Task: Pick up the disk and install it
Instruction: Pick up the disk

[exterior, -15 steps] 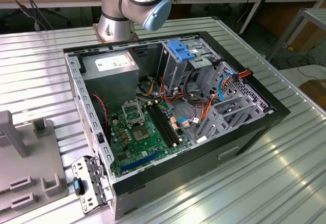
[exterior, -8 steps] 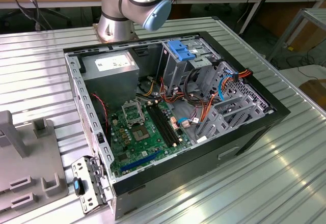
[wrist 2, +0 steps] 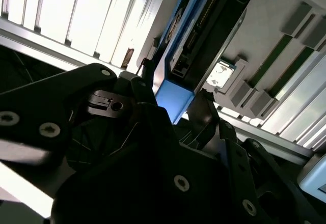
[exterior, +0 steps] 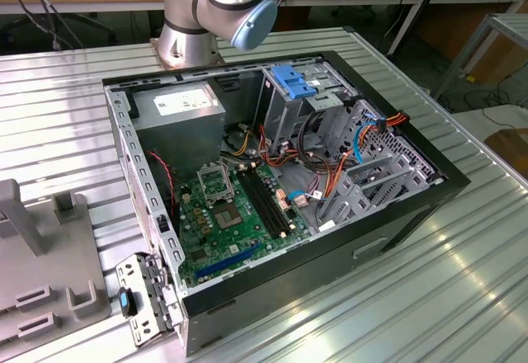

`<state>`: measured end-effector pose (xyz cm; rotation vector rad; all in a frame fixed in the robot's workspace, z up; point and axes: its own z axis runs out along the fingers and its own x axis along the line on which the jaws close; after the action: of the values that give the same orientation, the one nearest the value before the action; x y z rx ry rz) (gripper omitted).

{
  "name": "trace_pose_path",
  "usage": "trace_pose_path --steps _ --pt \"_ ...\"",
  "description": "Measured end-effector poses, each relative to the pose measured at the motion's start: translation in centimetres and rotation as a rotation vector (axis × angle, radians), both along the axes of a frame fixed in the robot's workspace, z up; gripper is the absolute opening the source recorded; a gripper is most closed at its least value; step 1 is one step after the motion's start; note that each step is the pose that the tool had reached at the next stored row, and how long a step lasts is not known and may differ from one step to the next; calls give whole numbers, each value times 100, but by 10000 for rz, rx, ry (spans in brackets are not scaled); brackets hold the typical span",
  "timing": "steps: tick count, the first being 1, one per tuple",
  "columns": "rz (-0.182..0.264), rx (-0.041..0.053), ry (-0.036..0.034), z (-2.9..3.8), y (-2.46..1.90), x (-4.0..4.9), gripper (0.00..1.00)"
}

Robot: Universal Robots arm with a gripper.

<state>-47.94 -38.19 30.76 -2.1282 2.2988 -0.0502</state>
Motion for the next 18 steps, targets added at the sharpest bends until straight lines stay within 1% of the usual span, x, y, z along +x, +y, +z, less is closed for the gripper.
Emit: trace_pose_path --steps 6,7,12,14,16,18 --pt "0 0 0 -9 0 0 51" --pt "0 0 0 -13 0 0 45" --pt "-21 0 1 -14 -2 17 45" --pt "-127 0 4 -13 -2 17 45" --pt "-370 -1 3 -11 -2 18 45" --pt "-408 0 3 -10 -1 18 45"
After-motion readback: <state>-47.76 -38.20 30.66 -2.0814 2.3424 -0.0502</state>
